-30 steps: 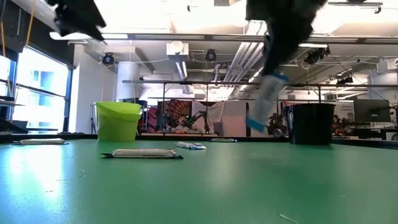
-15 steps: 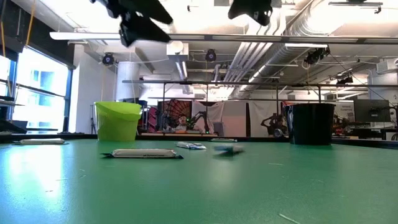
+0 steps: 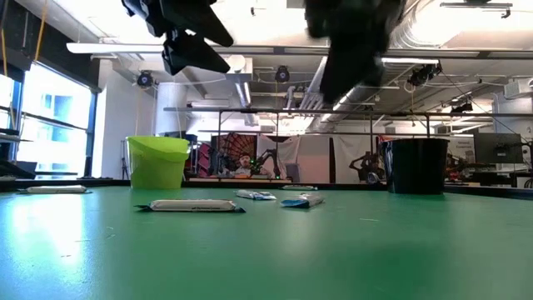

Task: Sort candy by brand, put in halloween buckets
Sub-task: Put the white chocolate into the white bucket

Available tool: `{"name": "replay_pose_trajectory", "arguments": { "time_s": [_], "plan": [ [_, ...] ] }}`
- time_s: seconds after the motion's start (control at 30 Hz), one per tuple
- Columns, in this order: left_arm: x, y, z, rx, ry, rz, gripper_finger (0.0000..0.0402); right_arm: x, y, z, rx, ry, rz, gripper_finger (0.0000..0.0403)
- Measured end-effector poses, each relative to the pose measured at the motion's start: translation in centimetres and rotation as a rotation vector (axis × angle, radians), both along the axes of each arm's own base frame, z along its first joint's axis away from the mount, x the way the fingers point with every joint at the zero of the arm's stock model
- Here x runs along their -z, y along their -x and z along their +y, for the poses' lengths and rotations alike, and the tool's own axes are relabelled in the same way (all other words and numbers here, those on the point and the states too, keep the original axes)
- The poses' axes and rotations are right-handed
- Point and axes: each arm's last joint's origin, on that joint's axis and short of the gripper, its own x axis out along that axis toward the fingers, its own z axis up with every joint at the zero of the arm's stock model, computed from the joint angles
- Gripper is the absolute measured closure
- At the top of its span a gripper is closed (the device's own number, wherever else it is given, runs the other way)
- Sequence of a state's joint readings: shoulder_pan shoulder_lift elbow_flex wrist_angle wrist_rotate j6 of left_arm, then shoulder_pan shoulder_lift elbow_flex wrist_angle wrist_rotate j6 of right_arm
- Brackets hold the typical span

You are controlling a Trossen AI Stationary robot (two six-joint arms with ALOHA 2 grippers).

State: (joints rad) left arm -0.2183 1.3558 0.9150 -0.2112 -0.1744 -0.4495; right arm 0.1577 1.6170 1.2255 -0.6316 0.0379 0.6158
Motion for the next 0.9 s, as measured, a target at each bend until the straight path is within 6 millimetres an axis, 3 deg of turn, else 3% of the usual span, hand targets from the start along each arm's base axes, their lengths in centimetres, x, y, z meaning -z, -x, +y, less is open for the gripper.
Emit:
{"name": "replay_pose_trajectory", "arguments": {
  "time_s": [0.23, 0.53, 0.77, 0.9],
  "plan": [
    [1.6, 0.9, -0.9, 0.029, 0.065, 0.013, 0.0190, 4.3, -2.4, -4.3, -0.115, -0.070, 0.062, 0.0260],
    [2.8, 3.1, -2.2, 0.008, 0.207, -0.069, 0.0190, 7.0, -2.9, -10.3, -0.260, -0.180, 0.052, 0.0251],
    [3.0, 3.7, -2.8, 0.005, 0.221, -0.054, 0.0190, 10.2, -3.3, -11.4, -0.327, -0.236, 0.088, 0.0251],
    [3.1, 3.8, -2.9, -0.001, 0.230, -0.041, 0.0190, 10.9, -3.5, -11.5, -0.350, -0.282, 0.079, 0.0251]
  ]
}}
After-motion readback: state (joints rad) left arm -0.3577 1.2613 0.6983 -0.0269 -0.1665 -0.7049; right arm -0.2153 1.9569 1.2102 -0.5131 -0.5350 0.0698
